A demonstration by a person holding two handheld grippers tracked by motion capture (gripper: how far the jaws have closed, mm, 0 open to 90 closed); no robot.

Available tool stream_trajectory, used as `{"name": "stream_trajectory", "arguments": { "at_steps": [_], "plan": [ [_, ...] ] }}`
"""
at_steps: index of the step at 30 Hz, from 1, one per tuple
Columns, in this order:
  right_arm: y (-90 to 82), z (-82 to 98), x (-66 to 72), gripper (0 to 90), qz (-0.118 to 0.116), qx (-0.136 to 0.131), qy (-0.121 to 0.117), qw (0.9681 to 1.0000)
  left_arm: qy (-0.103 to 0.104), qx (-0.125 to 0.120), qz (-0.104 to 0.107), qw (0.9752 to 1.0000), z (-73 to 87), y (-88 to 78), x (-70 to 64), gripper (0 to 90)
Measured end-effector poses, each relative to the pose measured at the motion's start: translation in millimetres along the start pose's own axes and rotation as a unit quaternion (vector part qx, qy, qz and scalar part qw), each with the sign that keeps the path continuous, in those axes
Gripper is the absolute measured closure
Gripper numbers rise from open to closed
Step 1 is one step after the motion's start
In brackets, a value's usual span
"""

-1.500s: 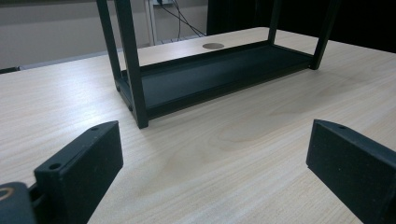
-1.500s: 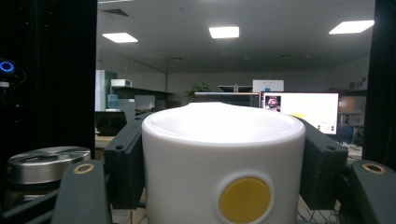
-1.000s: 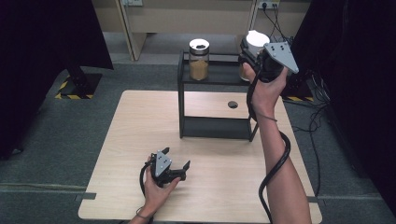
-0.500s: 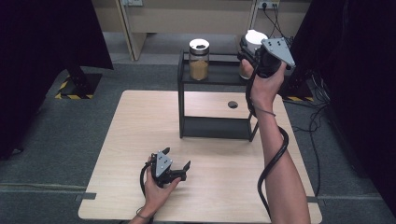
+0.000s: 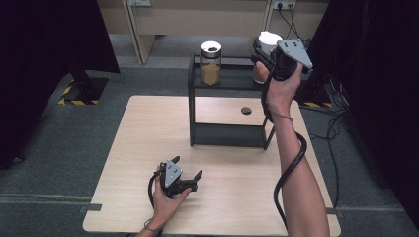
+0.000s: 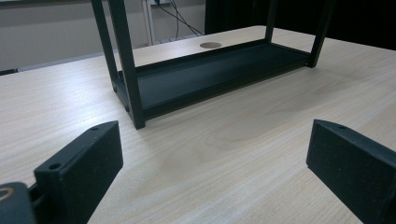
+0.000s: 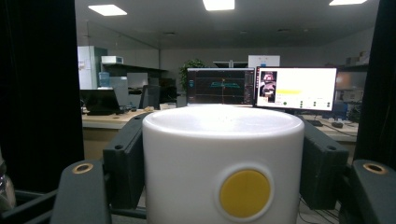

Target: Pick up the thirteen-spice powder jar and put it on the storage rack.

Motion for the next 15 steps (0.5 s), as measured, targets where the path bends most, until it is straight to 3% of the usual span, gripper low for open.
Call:
{"name": "stream_trajectory", "arguments": {
  "at_steps": [15],
  "plan": [
    [-0.2, 0.2, -0.6, 30.6, -0.001, 0.0, 0.001, 1.0, 0.001, 0.0, 0.0, 1.0, 0.0, 0.0, -0.3, 3.0]
  ]
}}
Point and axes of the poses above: each handheld gripper's, and its own axes: y roughly forward along the jaws, z roughly out of its underside, x roughly to its left, the point moved 7 cm from there along y, roughly forward along the jaws, and after that the axes turned 1 degree about x, right-handed, at the moved point
